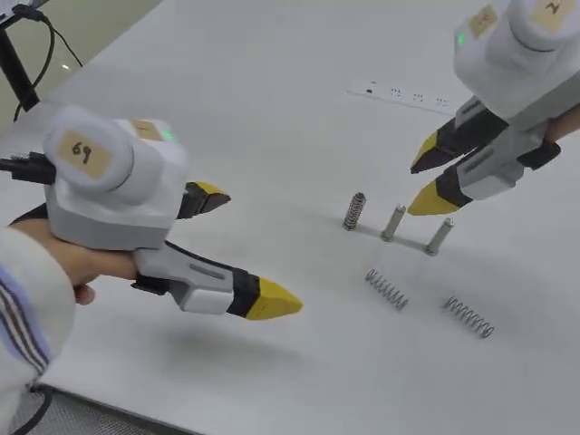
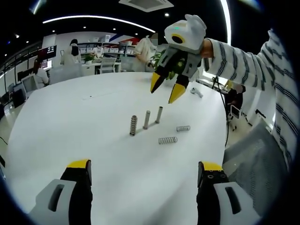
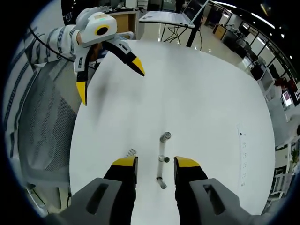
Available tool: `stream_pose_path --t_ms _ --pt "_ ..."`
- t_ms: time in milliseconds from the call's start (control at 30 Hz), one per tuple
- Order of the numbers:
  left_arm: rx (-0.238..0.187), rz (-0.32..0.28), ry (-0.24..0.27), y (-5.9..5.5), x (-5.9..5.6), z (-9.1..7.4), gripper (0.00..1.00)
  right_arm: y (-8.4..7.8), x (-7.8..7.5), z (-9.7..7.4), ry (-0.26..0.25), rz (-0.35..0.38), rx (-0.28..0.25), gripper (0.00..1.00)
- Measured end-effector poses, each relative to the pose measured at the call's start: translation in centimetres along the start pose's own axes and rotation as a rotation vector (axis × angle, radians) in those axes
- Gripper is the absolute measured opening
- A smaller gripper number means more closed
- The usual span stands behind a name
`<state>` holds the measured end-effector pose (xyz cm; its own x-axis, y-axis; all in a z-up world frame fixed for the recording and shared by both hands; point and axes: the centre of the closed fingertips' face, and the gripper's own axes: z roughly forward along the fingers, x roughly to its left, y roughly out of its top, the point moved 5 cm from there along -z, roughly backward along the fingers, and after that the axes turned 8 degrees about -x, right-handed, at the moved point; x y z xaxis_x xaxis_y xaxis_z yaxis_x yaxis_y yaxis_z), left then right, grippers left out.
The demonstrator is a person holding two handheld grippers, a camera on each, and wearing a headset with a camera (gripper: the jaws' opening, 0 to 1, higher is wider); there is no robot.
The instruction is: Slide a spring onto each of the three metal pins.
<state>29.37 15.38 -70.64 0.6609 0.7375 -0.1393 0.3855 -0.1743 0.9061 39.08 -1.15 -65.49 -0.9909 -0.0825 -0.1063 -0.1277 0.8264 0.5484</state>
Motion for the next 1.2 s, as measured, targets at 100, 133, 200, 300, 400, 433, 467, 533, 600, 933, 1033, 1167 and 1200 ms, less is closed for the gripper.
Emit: stream_pose_path --t_ms 100,133,200,300,400,433,467,533,600,933,1033,1167,1200 --pt "-0.005 -0.005 -0.002 0.1 0.0 -0.1 0.91 0.0 0.5 -0.4 -0.020 0.042 -0.044 0.30" --pt "-0.006 -0.006 -0.003 0.1 0.0 -0.1 0.91 -0.1 0.6 -0.5 -0.026 0.050 -0.053 0.30" --pt "-0.005 -0.009 -0.005 0.1 0.1 -0.3 0.91 0.2 1.0 -0.7 -0.050 0.084 -0.110 0.32" --pt "-0.008 -0.011 -0.004 0.2 0.1 -0.4 0.91 0.5 1.3 -1.1 -0.097 0.130 -0.172 0.31" --pt "-0.013 -0.020 -0.007 0.2 0.1 -0.5 0.91 0.6 0.9 -1.6 -0.142 0.160 -0.206 0.33" --pt "-0.012 -0.019 -0.008 0.2 0.1 -0.5 0.91 0.6 1.0 -1.8 -0.148 0.171 -0.224 0.35" --pt "-0.011 -0.020 -0.008 0.2 0.1 -0.5 0.91 0.6 1.2 -1.9 -0.153 0.179 -0.235 0.36" --pt "-0.012 -0.023 -0.007 0.2 0.1 -0.4 0.90 0.4 1.5 -2.2 -0.170 0.194 -0.260 0.38" --pt "-0.015 -0.026 -0.009 0.2 0.1 -0.3 0.90 0.1 1.9 -2.3 -0.180 0.218 -0.270 0.40" --pt "0.001 -0.032 -0.036 0.1 -0.4 0.1 0.89 -2.5 2.6 -3.5 -0.272 0.358 -0.322 0.45" --pt "0.009 -0.034 -0.036 0.0 -0.3 0.0 0.90 -3.5 3.0 -3.6 -0.285 0.395 -0.338 0.48" --pt "0.024 -0.032 -0.040 -0.2 -0.3 0.0 0.87 -5.0 3.5 -3.7 -0.303 0.432 -0.332 0.52" --pt "0.025 -0.032 -0.039 -0.2 -0.3 -0.1 0.87 -5.1 3.6 -3.7 -0.311 0.443 -0.338 0.53"
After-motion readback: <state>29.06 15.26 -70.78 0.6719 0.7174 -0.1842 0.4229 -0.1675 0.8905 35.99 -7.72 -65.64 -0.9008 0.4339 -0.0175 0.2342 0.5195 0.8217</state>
